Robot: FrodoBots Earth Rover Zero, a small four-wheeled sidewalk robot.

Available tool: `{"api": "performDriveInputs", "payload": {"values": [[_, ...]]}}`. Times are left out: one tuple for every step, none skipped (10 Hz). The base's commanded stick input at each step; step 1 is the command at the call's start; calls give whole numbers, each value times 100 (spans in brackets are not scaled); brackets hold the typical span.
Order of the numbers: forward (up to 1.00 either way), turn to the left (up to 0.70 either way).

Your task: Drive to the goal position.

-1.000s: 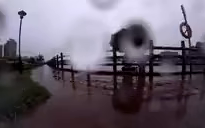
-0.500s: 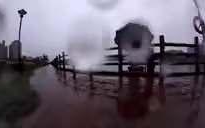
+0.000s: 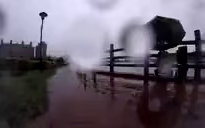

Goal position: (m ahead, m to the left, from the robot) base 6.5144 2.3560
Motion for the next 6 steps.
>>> {"api": "performDriveInputs", "payload": {"values": [[100,29],[100,7],[100,0],[100,0],[100,0],[100,0]]}}
